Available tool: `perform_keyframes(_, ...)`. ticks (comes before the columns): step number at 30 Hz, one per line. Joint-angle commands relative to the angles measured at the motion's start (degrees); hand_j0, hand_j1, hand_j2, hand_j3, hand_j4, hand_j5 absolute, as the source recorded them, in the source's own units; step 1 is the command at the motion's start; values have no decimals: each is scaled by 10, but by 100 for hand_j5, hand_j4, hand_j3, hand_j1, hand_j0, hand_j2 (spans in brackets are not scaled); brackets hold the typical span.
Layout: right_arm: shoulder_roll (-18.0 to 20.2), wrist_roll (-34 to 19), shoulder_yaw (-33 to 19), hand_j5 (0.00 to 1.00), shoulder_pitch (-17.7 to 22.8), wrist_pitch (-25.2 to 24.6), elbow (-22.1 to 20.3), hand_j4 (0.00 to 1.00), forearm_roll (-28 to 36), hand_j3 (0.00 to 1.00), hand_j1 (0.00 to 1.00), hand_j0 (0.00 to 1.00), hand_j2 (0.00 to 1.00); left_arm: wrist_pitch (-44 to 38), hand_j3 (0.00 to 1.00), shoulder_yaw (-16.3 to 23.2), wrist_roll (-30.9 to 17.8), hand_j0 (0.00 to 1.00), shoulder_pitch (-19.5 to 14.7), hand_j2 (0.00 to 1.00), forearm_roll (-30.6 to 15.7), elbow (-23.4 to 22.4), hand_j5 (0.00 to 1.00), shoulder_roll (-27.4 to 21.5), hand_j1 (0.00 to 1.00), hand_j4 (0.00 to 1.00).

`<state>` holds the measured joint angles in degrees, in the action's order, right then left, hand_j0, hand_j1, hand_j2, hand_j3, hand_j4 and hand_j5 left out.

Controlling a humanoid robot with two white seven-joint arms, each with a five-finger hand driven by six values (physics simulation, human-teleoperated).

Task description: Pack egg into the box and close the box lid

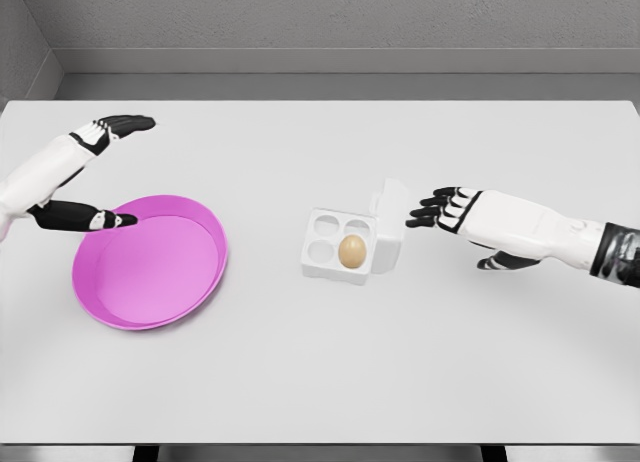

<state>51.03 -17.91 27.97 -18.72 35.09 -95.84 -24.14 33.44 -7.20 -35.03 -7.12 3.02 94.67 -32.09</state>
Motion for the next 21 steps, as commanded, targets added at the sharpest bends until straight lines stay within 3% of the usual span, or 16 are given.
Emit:
perform_keyframes(1, -6, 1, 1, 100, 0, -1, -12, 100, 4, 100, 100, 100, 100, 0, 100, -4, 0, 100, 0, 100, -4, -4, 100, 0, 100, 100)
perform_keyframes(7, -38, 0, 8, 100, -2, -1, -36, 100, 1, 100, 100, 100, 100, 0, 100, -4, 0, 100, 2, 100, -4, -4, 100, 1, 100, 100)
perform_keyframes(12, -109, -1, 35, 100, -25, -1, -36, 100, -1, 100, 100, 100, 100, 0, 100, -4, 0, 100, 2, 100, -4, -3, 100, 1, 100, 100)
perform_keyframes(21, -122, -1, 32, 100, -30, -1, -36, 100, -1, 100, 100, 100, 100, 0, 100, -5, 0, 100, 2, 100, -4, -4, 100, 1, 100, 100)
